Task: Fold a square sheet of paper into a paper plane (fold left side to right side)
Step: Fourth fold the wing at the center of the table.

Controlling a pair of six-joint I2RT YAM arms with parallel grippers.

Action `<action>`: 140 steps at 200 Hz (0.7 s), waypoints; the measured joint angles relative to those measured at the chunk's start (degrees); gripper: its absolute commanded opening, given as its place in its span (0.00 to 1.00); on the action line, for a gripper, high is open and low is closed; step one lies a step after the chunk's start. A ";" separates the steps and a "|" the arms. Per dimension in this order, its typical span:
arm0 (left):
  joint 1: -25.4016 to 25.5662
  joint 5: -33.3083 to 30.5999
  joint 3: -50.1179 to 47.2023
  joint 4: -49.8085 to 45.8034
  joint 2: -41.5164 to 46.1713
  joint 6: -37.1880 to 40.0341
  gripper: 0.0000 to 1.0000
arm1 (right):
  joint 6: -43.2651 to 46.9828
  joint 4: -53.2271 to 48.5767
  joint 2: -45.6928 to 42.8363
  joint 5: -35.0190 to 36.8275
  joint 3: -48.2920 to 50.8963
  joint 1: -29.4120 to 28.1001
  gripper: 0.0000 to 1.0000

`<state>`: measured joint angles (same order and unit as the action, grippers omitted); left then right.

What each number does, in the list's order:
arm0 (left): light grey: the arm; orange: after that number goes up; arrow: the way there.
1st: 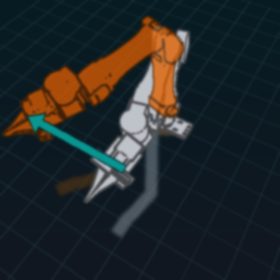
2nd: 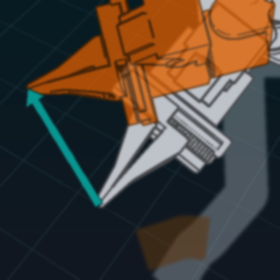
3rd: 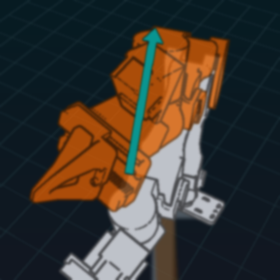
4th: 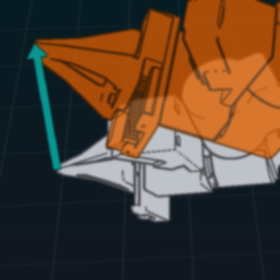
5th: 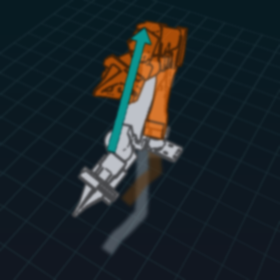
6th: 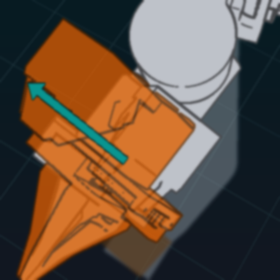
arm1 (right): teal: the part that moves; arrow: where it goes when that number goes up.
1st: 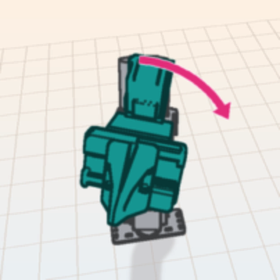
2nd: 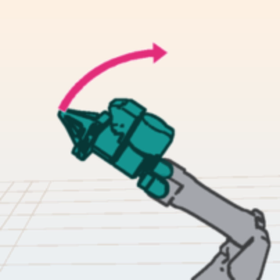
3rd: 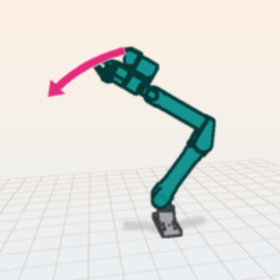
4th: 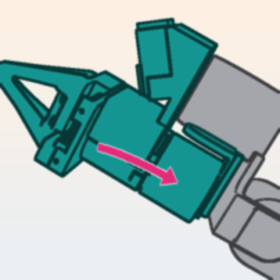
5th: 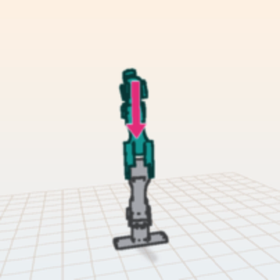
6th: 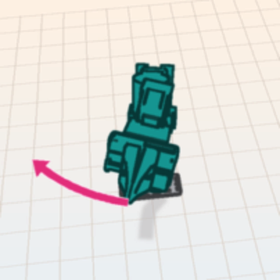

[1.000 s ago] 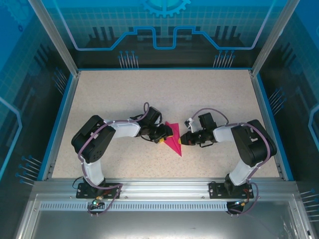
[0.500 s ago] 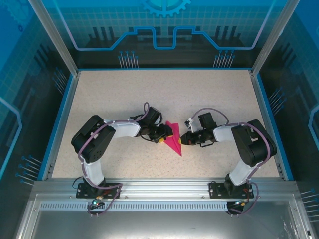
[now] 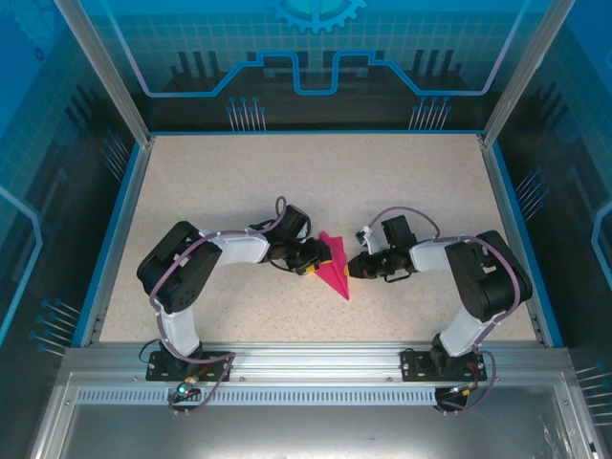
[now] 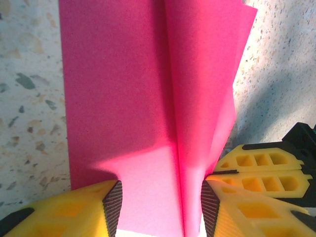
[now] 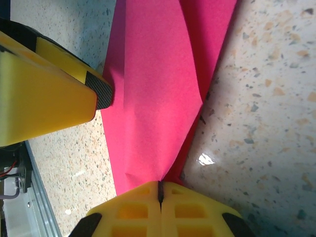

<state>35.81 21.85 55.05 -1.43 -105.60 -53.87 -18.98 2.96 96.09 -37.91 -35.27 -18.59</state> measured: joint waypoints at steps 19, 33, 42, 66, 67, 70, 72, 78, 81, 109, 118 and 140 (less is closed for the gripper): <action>0.00 0.00 0.00 0.00 0.00 0.00 0.50 | 0.00 0.00 -0.07 0.00 0.00 0.00 0.00; 0.00 0.02 0.00 -0.02 0.00 0.00 0.50 | 0.00 0.00 -0.07 -0.02 0.00 0.00 0.00; 0.00 0.02 0.00 0.00 0.00 0.00 0.50 | 0.00 0.00 -0.07 -0.02 0.00 0.00 0.00; 0.00 0.02 0.00 0.00 0.00 -0.02 0.50 | 0.02 0.00 -0.07 -0.02 0.00 0.00 0.00; 0.00 0.02 0.00 0.00 -0.02 0.00 0.50 | 0.00 0.00 -0.07 -0.02 0.00 0.00 0.00; 0.00 0.02 0.00 0.00 -0.02 0.00 0.50 | 0.02 0.00 -0.07 -0.02 0.00 0.00 0.00; 0.00 0.02 0.00 0.00 -0.02 -0.02 0.49 | 0.02 0.00 -0.07 -0.02 0.00 0.00 0.00; 0.00 0.02 0.00 0.00 -0.02 -0.02 0.50 | 0.02 0.00 -0.07 -0.02 -0.02 0.00 0.00; 0.00 0.02 0.00 0.00 -0.02 -0.02 0.50 | 0.04 0.00 -0.07 -0.02 -0.02 0.00 0.00; 0.00 0.02 0.04 -0.02 -0.11 -0.02 0.50 | 0.22 0.00 -0.07 -0.04 -0.15 0.00 0.00; 0.00 0.02 0.09 -0.07 -0.11 -0.02 0.49 | 0.22 -0.02 -0.04 -0.04 -0.28 0.00 0.00; 0.00 0.02 0.11 -0.15 -0.11 -0.02 0.50 | 0.44 -0.11 0.04 -0.04 -0.68 0.00 0.00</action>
<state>35.81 21.87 55.16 -1.58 -105.71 -53.89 -18.55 2.85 96.14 -37.95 -35.94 -18.59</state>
